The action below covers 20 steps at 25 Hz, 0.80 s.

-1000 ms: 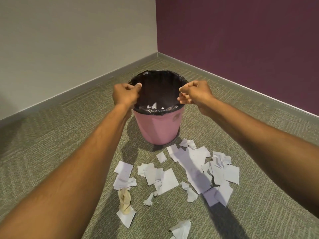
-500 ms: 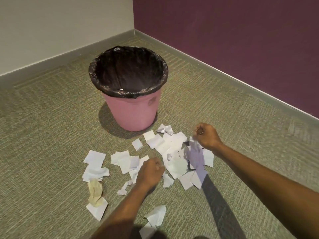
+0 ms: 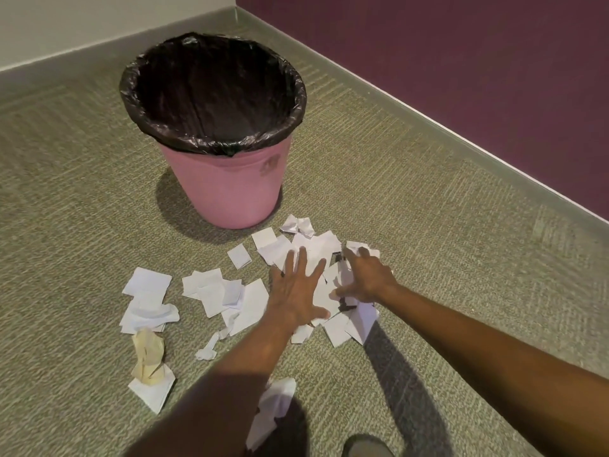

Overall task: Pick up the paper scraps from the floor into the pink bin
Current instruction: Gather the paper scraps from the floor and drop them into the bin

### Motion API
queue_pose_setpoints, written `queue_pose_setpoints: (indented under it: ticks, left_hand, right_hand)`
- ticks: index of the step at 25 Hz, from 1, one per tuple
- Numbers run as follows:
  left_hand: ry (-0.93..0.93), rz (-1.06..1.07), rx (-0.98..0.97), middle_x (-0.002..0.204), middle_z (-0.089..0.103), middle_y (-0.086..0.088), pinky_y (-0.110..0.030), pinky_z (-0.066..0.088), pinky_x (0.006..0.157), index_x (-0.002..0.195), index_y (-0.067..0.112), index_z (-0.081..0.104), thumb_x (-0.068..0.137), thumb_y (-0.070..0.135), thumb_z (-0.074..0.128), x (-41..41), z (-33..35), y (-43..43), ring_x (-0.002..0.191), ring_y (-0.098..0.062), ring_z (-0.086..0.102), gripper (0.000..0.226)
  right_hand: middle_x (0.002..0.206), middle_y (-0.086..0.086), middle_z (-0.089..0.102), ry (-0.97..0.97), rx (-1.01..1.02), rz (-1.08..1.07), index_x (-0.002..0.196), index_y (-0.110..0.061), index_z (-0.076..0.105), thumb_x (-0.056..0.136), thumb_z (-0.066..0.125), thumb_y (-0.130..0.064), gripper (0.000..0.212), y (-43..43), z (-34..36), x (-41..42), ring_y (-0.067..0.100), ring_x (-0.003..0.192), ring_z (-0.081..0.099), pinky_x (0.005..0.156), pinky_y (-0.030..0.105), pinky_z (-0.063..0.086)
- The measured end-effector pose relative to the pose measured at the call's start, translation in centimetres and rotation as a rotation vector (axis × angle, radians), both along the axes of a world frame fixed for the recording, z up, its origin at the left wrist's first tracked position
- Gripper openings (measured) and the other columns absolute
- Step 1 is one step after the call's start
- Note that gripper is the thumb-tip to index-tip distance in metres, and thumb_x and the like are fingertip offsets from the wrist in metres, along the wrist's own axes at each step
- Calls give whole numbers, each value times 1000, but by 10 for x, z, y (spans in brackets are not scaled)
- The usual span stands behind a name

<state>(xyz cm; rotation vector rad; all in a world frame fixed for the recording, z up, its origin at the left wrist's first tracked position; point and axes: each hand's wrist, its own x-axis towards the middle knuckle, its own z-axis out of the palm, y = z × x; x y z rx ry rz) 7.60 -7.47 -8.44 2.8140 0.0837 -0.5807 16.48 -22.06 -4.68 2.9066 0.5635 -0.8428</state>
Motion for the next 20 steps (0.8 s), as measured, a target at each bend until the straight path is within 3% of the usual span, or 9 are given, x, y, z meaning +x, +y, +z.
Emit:
queue_pose_setpoints:
  ticks: [4,6,8,11,15,17,20]
  left_hand:
    - [139,-69,61,161,-16,-17,-67,10,112,155,28,-1,82,61,62,0,-5,-2,148,-41,-11,102]
    - [70,-66,80,160,3,-18,-64,22,110,152,22,16,88,51,58,0,-2,-3,146,-41,6,81]
    - [-31,-68,91,149,27,-14,-56,35,101,141,17,33,90,41,57,1,3,-2,135,-37,27,61]
    - [-105,-56,77,134,41,-11,-47,44,90,132,13,44,90,30,60,3,6,-4,121,-32,41,48]
    - [-128,10,-31,124,47,-10,-42,50,83,118,8,54,91,18,62,8,2,-4,115,-30,46,31]
    - [-145,31,-77,115,53,-11,-39,47,76,106,5,61,90,15,63,9,0,-2,108,-30,52,19]
    - [-157,138,-252,94,63,-12,-31,39,61,87,3,67,83,11,70,6,-4,6,87,-30,61,9]
  right_hand:
    - [148,18,27,-33,-63,56,150,-23,14,86,65,-40,83,0,-5,-2,41,117,53,87,48,51]
    - [142,18,37,-65,-50,101,149,-20,20,89,59,-32,72,2,-4,-5,41,111,57,83,46,52]
    - [127,17,51,-116,-35,182,140,-14,37,87,62,-20,59,4,-2,-9,38,104,62,78,42,52]
    - [112,17,61,-147,30,244,121,-7,56,83,61,-3,39,4,2,-10,38,99,64,72,39,50]
    - [104,17,68,-176,97,221,116,-8,61,81,55,8,39,-4,8,-7,38,91,66,68,38,52]
    - [102,18,70,-187,179,161,124,-11,61,82,52,12,49,-8,10,-5,37,84,67,68,39,56]
    - [99,18,73,-175,324,60,130,-11,60,84,49,14,54,-14,18,-1,27,64,63,52,30,52]
